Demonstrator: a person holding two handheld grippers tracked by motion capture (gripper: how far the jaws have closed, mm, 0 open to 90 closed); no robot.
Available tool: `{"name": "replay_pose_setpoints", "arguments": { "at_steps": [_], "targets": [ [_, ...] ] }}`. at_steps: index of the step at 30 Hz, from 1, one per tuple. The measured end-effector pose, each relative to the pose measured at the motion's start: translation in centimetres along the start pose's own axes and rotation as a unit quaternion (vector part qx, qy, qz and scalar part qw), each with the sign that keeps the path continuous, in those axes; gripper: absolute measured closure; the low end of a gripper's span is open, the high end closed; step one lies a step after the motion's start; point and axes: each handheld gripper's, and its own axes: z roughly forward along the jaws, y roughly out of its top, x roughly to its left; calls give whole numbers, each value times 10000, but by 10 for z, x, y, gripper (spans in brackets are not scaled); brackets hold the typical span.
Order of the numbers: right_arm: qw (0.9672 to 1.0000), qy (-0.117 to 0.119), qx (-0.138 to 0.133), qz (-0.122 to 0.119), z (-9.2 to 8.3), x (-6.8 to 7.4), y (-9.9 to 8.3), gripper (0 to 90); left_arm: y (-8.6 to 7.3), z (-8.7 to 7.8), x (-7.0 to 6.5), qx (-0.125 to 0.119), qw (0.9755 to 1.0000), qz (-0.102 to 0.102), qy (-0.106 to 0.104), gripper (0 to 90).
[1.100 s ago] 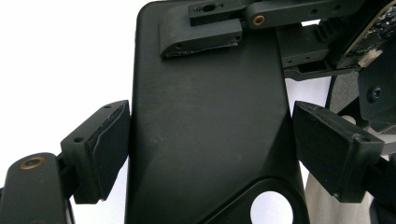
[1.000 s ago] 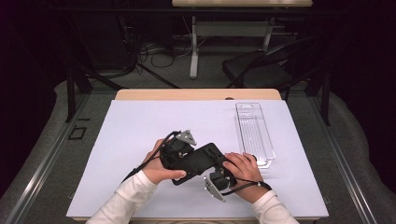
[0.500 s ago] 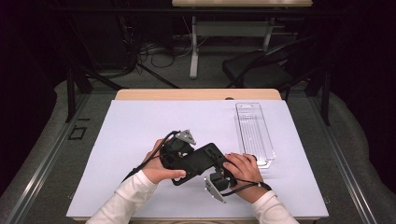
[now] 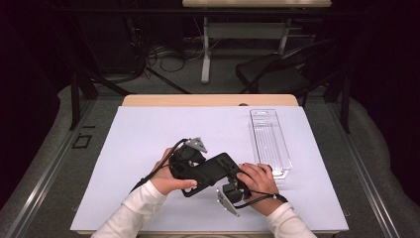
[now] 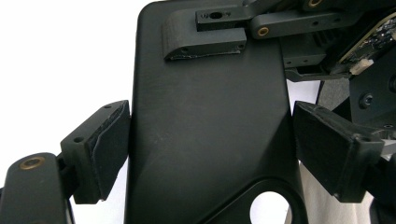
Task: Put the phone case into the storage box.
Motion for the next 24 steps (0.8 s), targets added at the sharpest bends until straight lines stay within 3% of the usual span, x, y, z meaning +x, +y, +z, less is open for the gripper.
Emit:
{"name": "replay_pose_setpoints", "arguments": {
  "at_steps": [5, 8, 11, 12, 24],
  "targets": [
    [10000, -35, 8, -27, 0, 1, 0, 847, 0, 0, 0, 9, 10000, -50, 0, 144],
    [9999, -99, -14, -89, -1, 0, 0, 855, 0, -1, 2, -30, 9999, -81, -113, 143],
    [9999, -120, -5, -90, -1, 0, 0, 858, 0, -1, 1, -12, 10000, -83, -36, 143],
    [9999, -125, -13, -94, -1, 1, 0, 859, 0, -1, 2, -37, 9999, -87, -109, 142],
    [9998, -144, 3, -158, -1, 1, 0, 866, -1, -1, 2, -60, 9998, -122, -129, 136]
  ]
}}
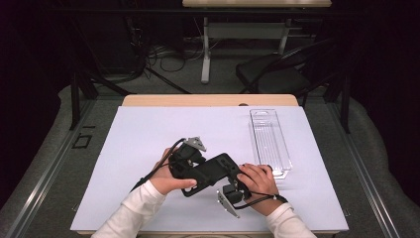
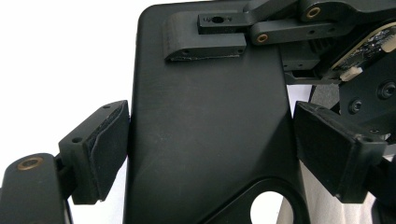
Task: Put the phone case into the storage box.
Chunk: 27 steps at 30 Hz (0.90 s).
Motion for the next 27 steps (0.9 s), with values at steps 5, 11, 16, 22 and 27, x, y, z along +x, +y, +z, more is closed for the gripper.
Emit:
{"name": "replay_pose_setpoints", "arguments": {
  "at_steps": [5, 11, 16, 22, 27],
  "targets": [
    [10000, 17, 41, 33, 0, 1, 0, 869, 0, -1, -1, -37, 10000, 24, 50, 131],
    [10000, 32, 49, 69, 0, 1, -1, 871, 0, -3, -2, -102, 9999, 57, 126, 125],
    [9999, 65, 69, 84, 1, 1, -2, 872, 1, -7, -3, -187, 9996, 108, 204, 115],
    [9996, 103, 82, 233, 2, 1, -4, 873, 1, -15, -2, -316, 9992, 107, 221, 118],
    [9995, 153, 97, 256, 1, 0, -6, 873, 0, -24, 0, -407, 9987, 86, 278, 135]
  ]
}}
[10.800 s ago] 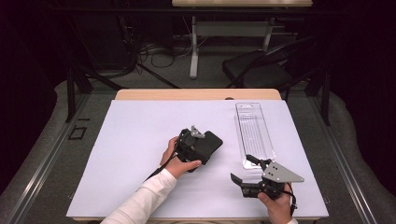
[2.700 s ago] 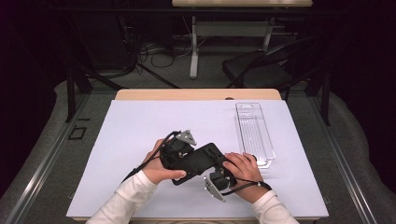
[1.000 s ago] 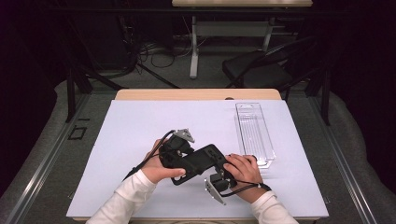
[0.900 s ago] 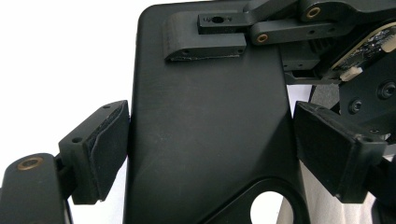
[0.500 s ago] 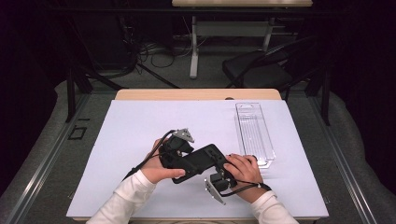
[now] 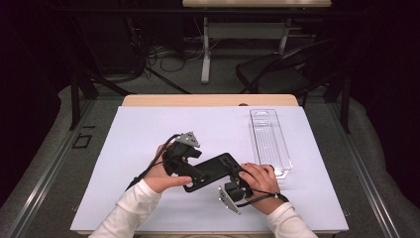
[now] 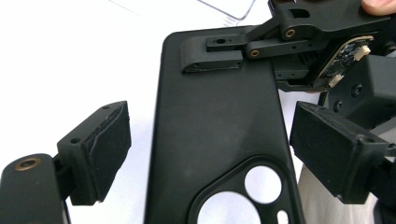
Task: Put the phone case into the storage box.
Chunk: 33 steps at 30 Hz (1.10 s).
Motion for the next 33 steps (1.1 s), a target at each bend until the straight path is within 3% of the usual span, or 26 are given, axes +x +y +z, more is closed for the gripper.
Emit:
{"name": "replay_pose_setpoints", "arguments": {
  "at_steps": [18, 27, 33],
  "targets": [
    [9995, 64, -2, 299, -1, -1, -4, 873, -4, -20, 15, -287, 9990, -22, 344, 155],
    [9980, 193, -62, 602, -1, -3, -7, 872, -7, -33, 26, -461, 9963, -149, 709, 168],
    [9964, 320, -81, 786, -1, -4, -9, 873, -10, -41, 33, -588, 9947, -261, 804, 170]
  ]
}}
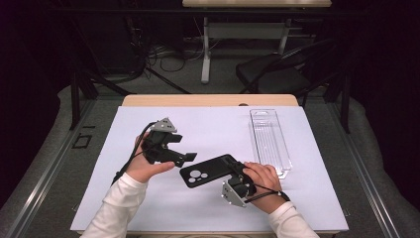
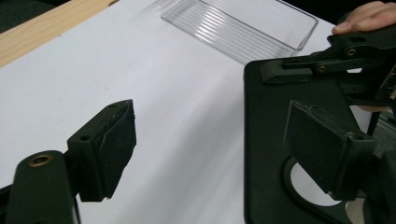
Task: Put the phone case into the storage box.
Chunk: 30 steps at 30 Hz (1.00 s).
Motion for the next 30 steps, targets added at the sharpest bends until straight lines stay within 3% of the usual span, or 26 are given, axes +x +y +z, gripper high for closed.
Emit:
{"name": "replay_pose_setpoints", "arguments": {
  "at_steps": [6, 12, 23, 30],
  "targets": [
    [9988, 112, -150, 454, 0, -2, -3, 874, -2, -3, 6, -47, 9999, -53, 117, 170],
    [9967, 245, -208, 747, -1, -5, -5, 875, -3, -6, 11, -98, 9997, -122, 169, 171],
    [9872, 446, -422, 1469, -2, -10, -9, 875, -4, -9, 16, -133, 9995, -170, 215, 172],
    [9825, 535, -502, 1713, -2, -13, -11, 876, -5, -8, 18, -159, 9994, -203, 218, 174]
  ]
}}
